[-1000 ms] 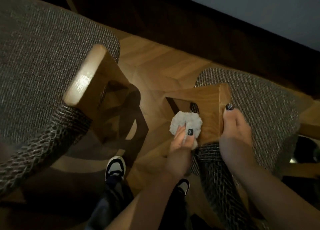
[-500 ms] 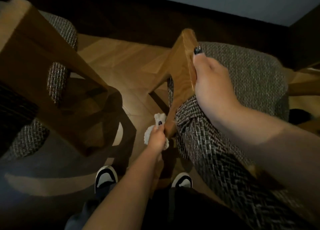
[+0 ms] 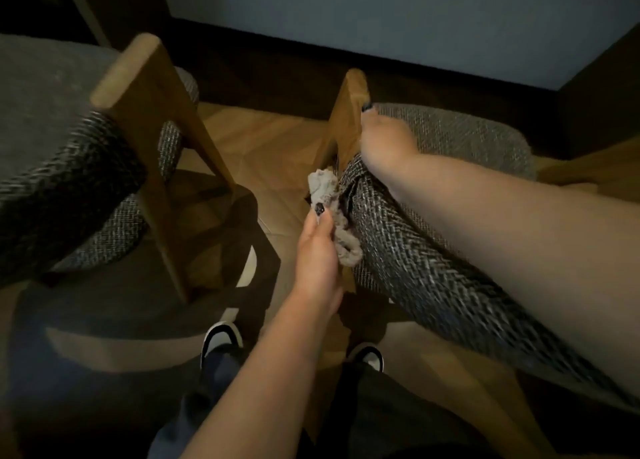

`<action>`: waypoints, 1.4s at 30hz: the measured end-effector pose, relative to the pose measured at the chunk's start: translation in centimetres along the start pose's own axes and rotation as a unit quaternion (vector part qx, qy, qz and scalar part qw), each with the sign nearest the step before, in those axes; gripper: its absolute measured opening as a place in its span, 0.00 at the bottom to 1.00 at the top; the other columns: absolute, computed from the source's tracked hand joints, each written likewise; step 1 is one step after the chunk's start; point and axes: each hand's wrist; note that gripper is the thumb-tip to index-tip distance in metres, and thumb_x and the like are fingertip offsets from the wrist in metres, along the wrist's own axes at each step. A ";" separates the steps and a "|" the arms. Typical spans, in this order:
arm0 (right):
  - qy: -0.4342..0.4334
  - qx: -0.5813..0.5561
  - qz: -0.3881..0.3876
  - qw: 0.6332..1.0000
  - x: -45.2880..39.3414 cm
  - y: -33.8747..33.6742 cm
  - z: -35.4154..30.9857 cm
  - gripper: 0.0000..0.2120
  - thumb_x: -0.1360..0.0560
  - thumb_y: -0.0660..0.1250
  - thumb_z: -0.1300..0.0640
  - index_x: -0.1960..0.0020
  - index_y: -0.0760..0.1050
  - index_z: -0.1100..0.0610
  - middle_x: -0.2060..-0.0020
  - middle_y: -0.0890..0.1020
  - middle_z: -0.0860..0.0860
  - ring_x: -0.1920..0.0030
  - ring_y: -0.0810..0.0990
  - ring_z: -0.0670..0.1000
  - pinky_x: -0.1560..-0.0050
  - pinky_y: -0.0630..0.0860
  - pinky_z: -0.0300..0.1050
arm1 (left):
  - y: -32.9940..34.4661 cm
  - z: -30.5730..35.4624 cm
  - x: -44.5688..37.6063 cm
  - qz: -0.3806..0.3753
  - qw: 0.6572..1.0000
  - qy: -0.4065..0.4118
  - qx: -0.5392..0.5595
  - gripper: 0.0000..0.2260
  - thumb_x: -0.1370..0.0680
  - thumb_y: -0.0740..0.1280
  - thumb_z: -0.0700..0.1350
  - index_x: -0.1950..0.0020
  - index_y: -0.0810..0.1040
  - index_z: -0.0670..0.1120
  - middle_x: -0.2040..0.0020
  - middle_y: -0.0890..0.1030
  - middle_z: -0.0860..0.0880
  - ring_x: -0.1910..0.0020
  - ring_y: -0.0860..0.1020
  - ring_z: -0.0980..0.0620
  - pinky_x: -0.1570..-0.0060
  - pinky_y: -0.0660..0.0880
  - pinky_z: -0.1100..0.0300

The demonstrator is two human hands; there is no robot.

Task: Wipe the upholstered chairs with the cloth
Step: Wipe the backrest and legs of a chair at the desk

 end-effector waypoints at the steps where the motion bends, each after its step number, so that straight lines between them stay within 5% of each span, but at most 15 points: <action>1: 0.015 0.018 -0.011 1.000 1.1 -0.6 0.2 0.19 0.17 0.47 0.56 0.45 0.74 0.62 0.55 0.76 0.57 0.56 0.75 0.55 0.58 0.69 0.46 | 0.3 0.0 1.4 -0.007 1.000 0.012 0.003 0.12 0.16 0.53 0.45 0.38 0.74 0.55 0.38 0.80 0.48 0.38 0.78 0.48 0.36 0.72 0.47; 7: 0.010 -0.039 -0.063 0.997 10.0 -8.5 2.8 0.14 0.20 0.57 0.54 0.40 0.73 0.59 0.48 0.78 0.54 0.52 0.78 0.55 0.53 0.77 0.50 | 2.0 -0.5 8.7 -0.042 0.988 0.096 -0.117 0.19 0.20 0.56 0.51 0.29 0.70 0.55 0.34 0.77 0.51 0.35 0.75 0.49 0.33 0.70 0.45; 10: -0.101 0.022 0.037 0.994 15.7 -12.6 4.6 0.16 0.22 0.59 0.52 0.46 0.78 0.62 0.51 0.83 0.57 0.53 0.81 0.55 0.47 0.78 0.54 | 2.2 -1.5 13.0 -0.049 0.978 0.124 -0.164 0.16 0.18 0.55 0.50 0.32 0.72 0.56 0.36 0.77 0.50 0.37 0.76 0.48 0.33 0.70 0.44; 14: -0.204 0.016 0.104 0.973 24.2 -16.4 7.3 0.13 0.21 0.60 0.53 0.50 0.82 0.57 0.57 0.84 0.57 0.58 0.81 0.54 0.56 0.75 0.47 | 2.0 -2.1 19.8 -0.087 0.975 0.134 -0.154 0.14 0.16 0.53 0.46 0.34 0.72 0.54 0.45 0.80 0.50 0.46 0.79 0.51 0.41 0.75 0.52; 18: -0.232 -0.002 0.167 0.958 30.7 -18.0 10.8 0.10 0.21 0.59 0.55 0.48 0.79 0.52 0.64 0.81 0.50 0.69 0.75 0.47 0.68 0.69 0.41 | 2.0 -1.0 26.5 -0.117 0.975 0.132 -0.132 0.11 0.16 0.53 0.48 0.39 0.72 0.55 0.41 0.79 0.46 0.43 0.79 0.45 0.41 0.75 0.44; 20: -0.212 -0.062 0.172 0.960 32.5 -18.1 12.5 0.09 0.22 0.62 0.56 0.45 0.78 0.52 0.57 0.81 0.49 0.61 0.78 0.46 0.59 0.75 0.40 | 2.5 0.1 29.2 -0.120 0.975 0.139 -0.126 0.11 0.16 0.53 0.48 0.39 0.73 0.52 0.44 0.80 0.45 0.47 0.81 0.45 0.49 0.79 0.47; 23: -0.102 -0.245 0.083 0.960 34.4 -17.3 14.1 0.12 0.24 0.65 0.51 0.43 0.76 0.54 0.49 0.81 0.51 0.48 0.79 0.51 0.42 0.76 0.54 | 3.7 1.3 32.1 -0.139 0.969 0.158 -0.128 0.12 0.16 0.53 0.46 0.39 0.74 0.47 0.45 0.82 0.43 0.49 0.82 0.45 0.54 0.80 0.49; 25: -0.022 -0.407 -0.021 0.913 35.7 -16.7 14.6 0.12 0.24 0.65 0.49 0.44 0.77 0.55 0.50 0.82 0.54 0.48 0.80 0.54 0.41 0.75 0.56 | 4.6 1.5 33.2 -0.142 0.964 0.174 -0.141 0.13 0.16 0.53 0.45 0.39 0.75 0.45 0.46 0.82 0.43 0.49 0.83 0.45 0.55 0.81 0.50; 28: 0.022 -0.530 -0.100 0.842 36.6 -16.7 15.6 0.11 0.25 0.66 0.50 0.46 0.77 0.54 0.50 0.82 0.55 0.48 0.79 0.56 0.46 0.75 0.53 | 5.7 1.0 33.9 -0.134 0.953 0.195 -0.188 0.12 0.16 0.53 0.44 0.41 0.75 0.45 0.47 0.82 0.43 0.49 0.83 0.45 0.57 0.81 0.50; 32: 0.004 -0.529 -0.087 0.844 36.4 -17.9 17.0 0.10 0.27 0.68 0.60 0.45 0.77 0.58 0.54 0.84 0.56 0.52 0.82 0.56 0.56 0.78 0.48 | 7.2 -0.4 32.3 -0.123 0.927 0.210 -0.286 0.11 0.17 0.55 0.46 0.46 0.77 0.46 0.46 0.81 0.44 0.48 0.81 0.46 0.51 0.80 0.50; 36: -0.091 -0.577 0.073 0.809 35.5 -21.9 18.9 0.09 0.28 0.68 0.62 0.49 0.78 0.52 0.55 0.85 0.52 0.54 0.84 0.54 0.55 0.80 0.51 | 9.6 -2.4 28.9 -0.141 0.828 0.335 -0.427 0.10 0.17 0.58 0.46 0.40 0.76 0.49 0.42 0.79 0.50 0.42 0.77 0.52 0.40 0.74 0.54; 39: -0.137 -0.546 0.294 0.772 33.8 -25.3 20.3 0.10 0.28 0.69 0.59 0.50 0.75 0.46 0.51 0.82 0.45 0.51 0.82 0.48 0.54 0.78 0.44 | 10.7 -4.1 26.7 -0.147 0.640 0.465 -0.594 0.16 0.19 0.60 0.53 0.33 0.71 0.53 0.37 0.73 0.55 0.35 0.69 0.56 0.33 0.65 0.56; 41: -0.134 -0.450 0.385 0.795 31.3 -26.8 21.2 0.15 0.28 0.69 0.57 0.42 0.73 0.48 0.44 0.78 0.45 0.44 0.77 0.47 0.48 0.76 0.44 | 11.3 -4.3 25.2 -0.133 0.493 0.529 -0.677 0.22 0.23 0.58 0.63 0.32 0.69 0.55 0.36 0.71 0.57 0.35 0.66 0.57 0.33 0.59 0.54; 42: -0.125 -0.403 0.397 0.815 29.8 -27.2 21.7 0.21 0.27 0.69 0.57 0.36 0.69 0.50 0.40 0.76 0.47 0.40 0.76 0.49 0.43 0.75 0.46 | 11.4 -4.0 24.1 -0.126 0.460 0.535 -0.698 0.25 0.25 0.58 0.66 0.32 0.69 0.55 0.37 0.72 0.57 0.36 0.67 0.56 0.33 0.60 0.53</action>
Point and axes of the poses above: each hand's wrist, its own x-axis away from the middle knuckle, its own y-axis out of the palm, z = x × y
